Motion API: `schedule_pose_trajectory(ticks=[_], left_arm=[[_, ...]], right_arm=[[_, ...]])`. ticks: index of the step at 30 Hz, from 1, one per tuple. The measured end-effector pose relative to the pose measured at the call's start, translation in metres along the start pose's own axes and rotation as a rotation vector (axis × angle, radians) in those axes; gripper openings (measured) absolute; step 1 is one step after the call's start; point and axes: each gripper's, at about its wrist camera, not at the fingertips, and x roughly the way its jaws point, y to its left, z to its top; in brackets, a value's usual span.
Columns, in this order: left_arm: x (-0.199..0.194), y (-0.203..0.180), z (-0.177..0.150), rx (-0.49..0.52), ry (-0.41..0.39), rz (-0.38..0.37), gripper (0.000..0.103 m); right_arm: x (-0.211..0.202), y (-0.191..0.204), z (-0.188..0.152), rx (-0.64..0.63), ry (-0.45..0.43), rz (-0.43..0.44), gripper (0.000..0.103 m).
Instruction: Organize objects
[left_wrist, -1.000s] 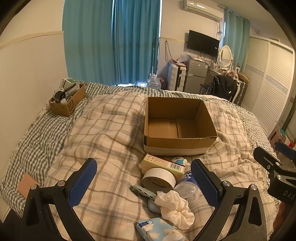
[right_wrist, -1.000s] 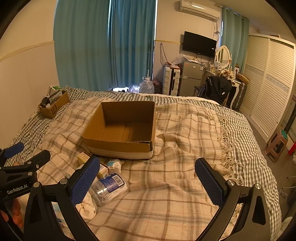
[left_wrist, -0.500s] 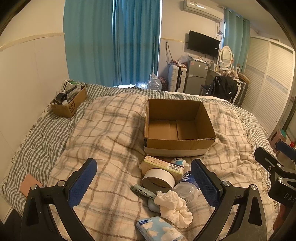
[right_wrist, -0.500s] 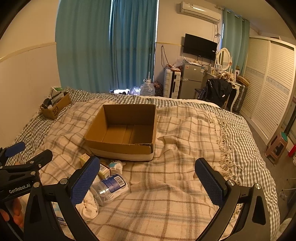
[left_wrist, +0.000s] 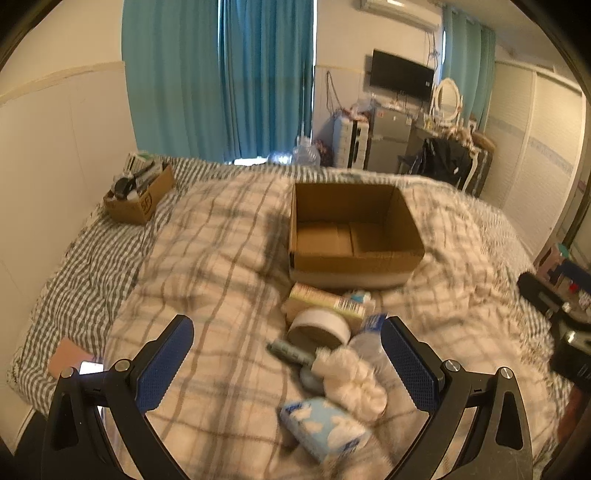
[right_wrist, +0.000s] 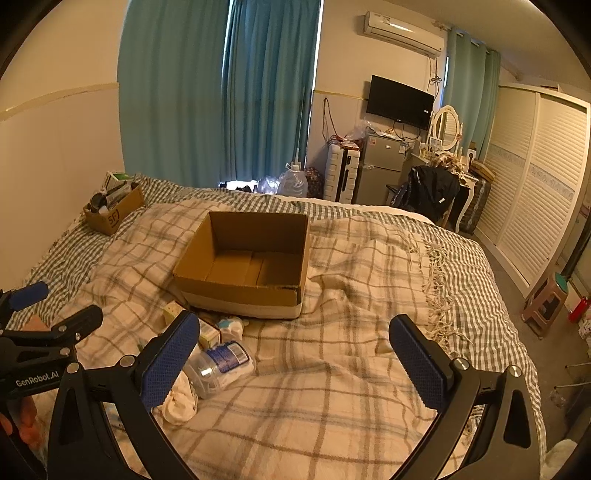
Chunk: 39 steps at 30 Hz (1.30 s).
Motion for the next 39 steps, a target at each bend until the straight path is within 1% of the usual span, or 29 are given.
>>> schedule_pose_trajectory(ticks=[4,8,10,12,13,14,15,16,18,20,23,26,30,32,34,36,38,39], left_arm=[[0.016,-0.003,-0.026,0.026,0.101,-0.021,0.103],[0.034,-0.01,-0.052,0.035,0.204,-0.094,0.103],[0.045,-0.014,-0.062,0.045,0.248,-0.1,0.103],[0.054,-0.019,-0.069,0.063,0.287,-0.099,0.097],[0.057,-0.02,-0.072,0.064,0.298,-0.116,0.094],[0.059,-0.02,-0.074,0.062,0.305,-0.137,0.086],[0.061,-0.02,-0.074,0.058,0.32,-0.161,0.074],[0.063,-0.019,-0.075,0.052,0.334,-0.177,0.067],[0.064,-0.016,-0.075,0.041,0.35,-0.199,0.034],[0.063,-0.011,-0.073,0.035,0.35,-0.228,0.022],[0.054,-0.001,-0.064,0.046,0.309,-0.228,0.02],[0.047,0.015,-0.055,0.034,0.264,-0.221,0.019],[0.045,0.037,-0.049,0.012,0.234,-0.187,0.019],[0.047,0.044,-0.049,0.009,0.229,-0.172,0.019],[0.048,0.05,-0.05,0.003,0.229,-0.171,0.019],[0.049,0.054,-0.052,-0.003,0.23,-0.173,0.019],[0.05,0.054,-0.053,0.0,0.23,-0.178,0.019],[0.051,0.055,-0.053,-0.001,0.229,-0.179,0.019]], right_arm=[[0.004,0.0,-0.013,-0.011,0.037,0.0,0.103],[0.012,0.004,-0.025,-0.027,0.076,0.008,0.103],[0.018,0.006,-0.031,-0.033,0.093,0.009,0.103],[0.023,0.009,-0.033,-0.04,0.107,0.013,0.103],[0.026,0.011,-0.035,-0.045,0.113,0.015,0.103],[0.027,0.013,-0.035,-0.048,0.118,0.017,0.102],[0.03,0.016,-0.036,-0.052,0.124,0.019,0.102],[0.032,0.019,-0.037,-0.056,0.13,0.022,0.102],[0.036,0.024,-0.038,-0.067,0.14,0.025,0.102],[0.039,0.03,-0.038,-0.079,0.148,0.028,0.102],[0.044,0.042,-0.039,-0.105,0.164,0.036,0.102],[0.05,0.056,-0.039,-0.134,0.185,0.058,0.102],[0.064,0.083,-0.043,-0.17,0.241,0.138,0.102],[0.075,0.098,-0.047,-0.186,0.289,0.191,0.102],[0.087,0.113,-0.054,-0.213,0.333,0.209,0.101],[0.095,0.124,-0.06,-0.25,0.37,0.209,0.094],[0.103,0.13,-0.064,-0.267,0.402,0.227,0.083],[0.106,0.133,-0.067,-0.268,0.422,0.236,0.08]])
